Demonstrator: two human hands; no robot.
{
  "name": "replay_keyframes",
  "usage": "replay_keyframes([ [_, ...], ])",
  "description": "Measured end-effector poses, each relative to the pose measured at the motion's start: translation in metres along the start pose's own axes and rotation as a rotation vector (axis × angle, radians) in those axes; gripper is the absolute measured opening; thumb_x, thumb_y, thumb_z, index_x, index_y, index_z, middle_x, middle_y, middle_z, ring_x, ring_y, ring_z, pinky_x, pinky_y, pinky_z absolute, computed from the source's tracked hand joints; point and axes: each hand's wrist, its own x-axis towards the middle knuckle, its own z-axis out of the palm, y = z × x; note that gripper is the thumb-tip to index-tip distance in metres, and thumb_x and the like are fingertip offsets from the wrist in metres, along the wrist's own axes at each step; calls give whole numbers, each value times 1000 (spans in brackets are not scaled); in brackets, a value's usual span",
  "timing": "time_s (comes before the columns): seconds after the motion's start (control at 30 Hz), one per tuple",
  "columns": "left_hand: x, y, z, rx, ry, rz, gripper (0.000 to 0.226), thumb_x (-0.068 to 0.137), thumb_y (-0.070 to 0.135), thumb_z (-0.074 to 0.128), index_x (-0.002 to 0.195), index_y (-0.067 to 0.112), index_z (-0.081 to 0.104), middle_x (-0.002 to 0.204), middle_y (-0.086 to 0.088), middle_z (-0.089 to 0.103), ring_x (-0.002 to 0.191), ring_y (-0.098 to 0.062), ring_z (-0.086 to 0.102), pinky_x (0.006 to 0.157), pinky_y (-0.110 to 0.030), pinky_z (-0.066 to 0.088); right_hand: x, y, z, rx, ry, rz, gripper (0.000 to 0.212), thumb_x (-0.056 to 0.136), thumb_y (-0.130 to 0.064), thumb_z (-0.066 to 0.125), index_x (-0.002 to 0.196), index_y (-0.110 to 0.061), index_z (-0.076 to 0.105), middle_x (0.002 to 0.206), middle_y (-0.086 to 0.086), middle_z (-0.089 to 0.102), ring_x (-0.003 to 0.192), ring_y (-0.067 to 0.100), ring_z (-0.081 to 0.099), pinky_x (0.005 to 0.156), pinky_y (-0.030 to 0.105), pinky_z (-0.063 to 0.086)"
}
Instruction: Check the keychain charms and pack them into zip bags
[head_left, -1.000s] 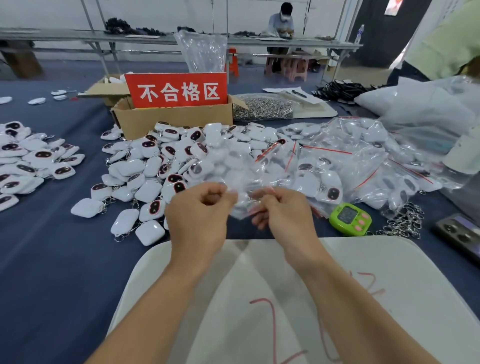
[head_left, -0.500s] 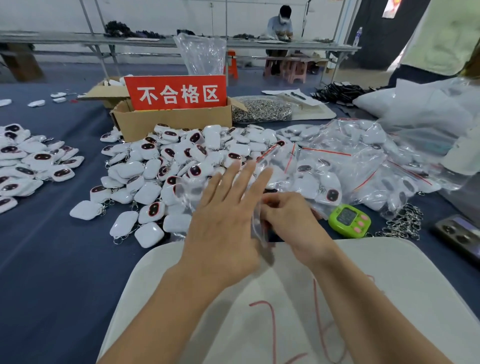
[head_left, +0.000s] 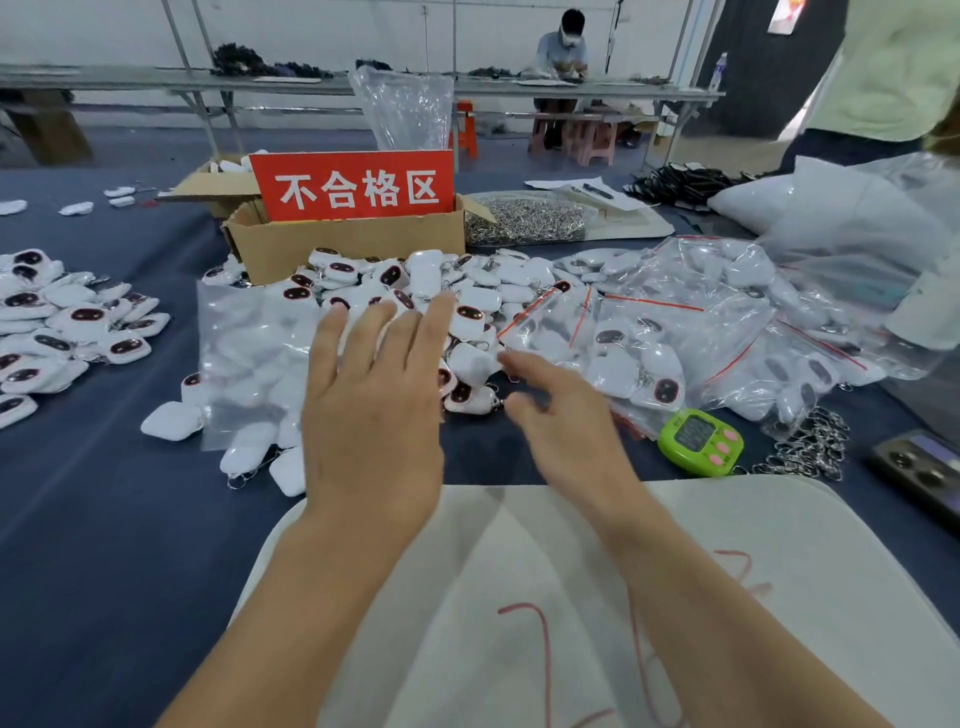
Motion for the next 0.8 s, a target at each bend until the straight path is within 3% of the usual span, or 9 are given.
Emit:
replay_keyframes([
  [0.07,1,-3,-2,57,-112,20,91,64,8,54,154,10,42,127,-10,65,134,-35,49,124,-49,14,-2,-3,10,-271,-201,-118,53,92,-10,59,142,-30,59,137,-4,61,132,13,49,114,35,36],
  [0.13,-2,0,2,80,-299,26,95,70,12,55,160,14,26,138,-5,60,144,-30,40,125,-45,0,-4,-3,17,-457,-310,-164,53,94,-14,57,144,-32,57,138,-5,59,132,17,47,112,39,34],
  [0.23,-6,0,16,-102,-435,-32,101,79,18,63,163,26,8,150,6,49,147,-14,26,122,-33,-13,-5,-2,14,-484,-174,-149,32,94,-17,56,118,-29,74,108,1,73,108,26,59,96,41,44],
  [0.33,-6,-6,23,-364,-505,-139,108,76,23,72,163,32,9,143,9,52,135,-9,31,121,-24,-6,-4,-1,12,-391,-68,-125,16,95,-18,57,97,-21,72,94,2,68,95,23,57,82,38,44],
  [0.47,-10,-6,31,-357,-491,-162,111,73,31,74,162,30,9,142,8,52,135,-12,39,123,-33,12,-7,3,20,-519,-206,-191,26,96,-21,56,123,-23,59,117,-3,60,110,23,50,87,37,36],
  [0.53,-11,-8,33,-397,-493,-198,114,70,33,78,162,30,11,145,9,49,137,-12,38,121,-31,15,-6,4,18,-561,-142,-156,21,96,-25,55,116,-24,59,110,-3,62,104,27,53,79,38,34],
  [0.6,-10,-11,37,-401,-515,-180,115,69,38,79,163,30,12,157,9,38,146,-12,28,122,-30,11,-6,5,15,-592,-119,-129,19,94,-21,57,113,-23,56,105,-2,59,98,28,50,77,40,35],
  [0.7,-11,-9,37,-412,-537,-171,121,65,50,80,162,35,10,170,11,12,156,-8,3,126,-31,-1,-7,5,10,-617,-175,-82,39,89,-11,61,126,-24,54,114,0,53,103,27,51,82,38,39],
  [0.8,-7,1,25,-463,-367,-177,121,55,57,81,159,42,21,168,17,14,157,-7,1,123,-23,-6,-13,-3,0,-451,-39,-35,39,85,-1,55,112,-29,50,96,-5,57,89,24,55,73,39,42],
])
